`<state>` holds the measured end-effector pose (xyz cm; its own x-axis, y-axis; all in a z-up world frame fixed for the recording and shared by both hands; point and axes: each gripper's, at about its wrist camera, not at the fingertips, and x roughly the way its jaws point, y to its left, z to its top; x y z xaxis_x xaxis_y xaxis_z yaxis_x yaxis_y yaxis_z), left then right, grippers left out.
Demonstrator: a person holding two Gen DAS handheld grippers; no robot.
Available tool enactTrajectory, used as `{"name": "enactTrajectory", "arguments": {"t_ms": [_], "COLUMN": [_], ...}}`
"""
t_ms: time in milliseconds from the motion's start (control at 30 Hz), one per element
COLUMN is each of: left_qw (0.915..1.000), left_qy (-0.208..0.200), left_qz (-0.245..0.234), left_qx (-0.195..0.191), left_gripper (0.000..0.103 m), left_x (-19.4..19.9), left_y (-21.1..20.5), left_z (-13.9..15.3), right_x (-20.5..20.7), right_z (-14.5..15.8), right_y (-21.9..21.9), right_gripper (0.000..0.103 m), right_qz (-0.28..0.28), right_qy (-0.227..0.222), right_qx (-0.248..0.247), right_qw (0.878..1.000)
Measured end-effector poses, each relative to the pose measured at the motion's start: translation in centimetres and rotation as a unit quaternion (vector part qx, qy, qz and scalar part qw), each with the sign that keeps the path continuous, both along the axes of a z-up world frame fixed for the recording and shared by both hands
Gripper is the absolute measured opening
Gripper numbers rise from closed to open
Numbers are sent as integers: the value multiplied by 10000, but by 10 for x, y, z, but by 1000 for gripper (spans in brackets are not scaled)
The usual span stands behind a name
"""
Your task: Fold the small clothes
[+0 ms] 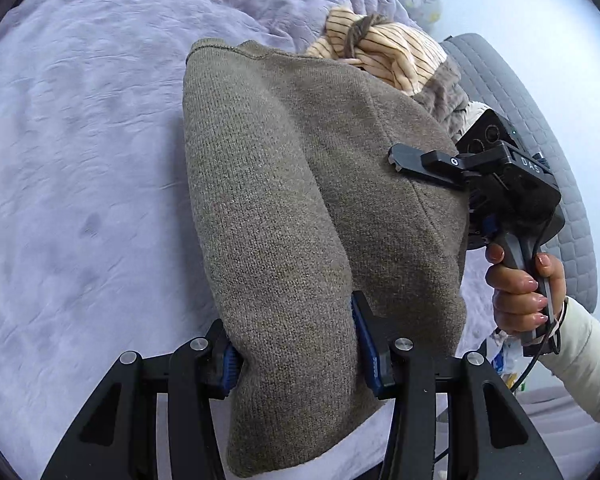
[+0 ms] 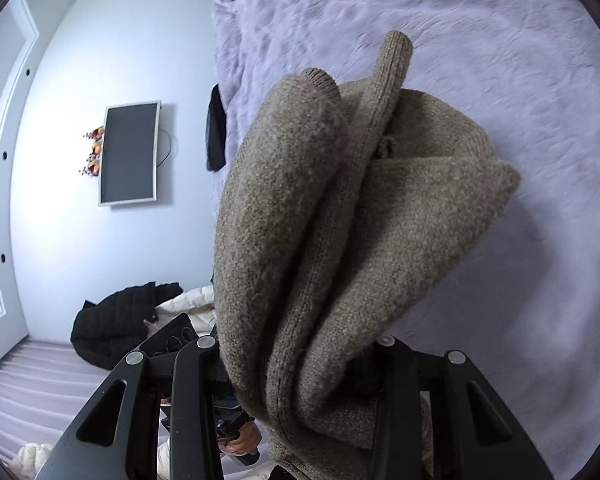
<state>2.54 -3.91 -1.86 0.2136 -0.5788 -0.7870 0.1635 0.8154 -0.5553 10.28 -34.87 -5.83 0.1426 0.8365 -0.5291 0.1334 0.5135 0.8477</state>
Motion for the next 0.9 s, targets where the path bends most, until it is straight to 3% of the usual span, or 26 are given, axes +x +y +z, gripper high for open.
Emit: {"name": "enactTrajectory", "arguments": {"t_ms": [100, 233, 300, 367, 433, 567, 633, 733, 800, 900], "left_qw": [9997, 9970, 9929, 9894, 9902, 9891, 9875, 9843, 9833, 9813], "left_qy": [55, 309, 579, 851, 768, 452, 377, 398, 394, 329], "left_qz": [143, 294, 454, 617, 778, 1009, 1156, 1305, 1333, 1218], "left_qx": [168, 646, 939, 1006, 872, 968, 1004, 1117, 1177, 1453], "left_gripper": [49, 49, 49, 49, 49, 49, 49, 49, 49, 49], "left_x": [-22, -40, -43, -46, -52, -57, -55, -47, -39, -32], "left_y": [23, 42, 49, 58, 68, 82, 90, 95, 91, 79], "left_z": [0, -27, -44, -53, -45, -21, -16, -20, -25, -33], "right_x": [-10, -14, -16, -14, -17, -29, -37, -41, -39, -38], "right_z": [-4, -31, -48, -67, -71, -47, -31, -22, -25, -46], "right_y": [29, 62, 70, 68, 55, 19, 7, 1, 16, 43], "right_gripper": [42, 42, 43, 49, 53, 56, 56, 56, 56, 51], "right_qz": [171, 357, 387, 315, 154, -322, -482, -489, -365, -160], "right_qy": [14, 211, 365, 628, 760, 604, 435, 328, 313, 495], "right_qx": [63, -65, -347, -1001, -1610, -1842, -1822, -1340, -1196, -1363], "right_qw": [9998, 9991, 9980, 9925, 9839, 9805, 9811, 9892, 9917, 9893]}}
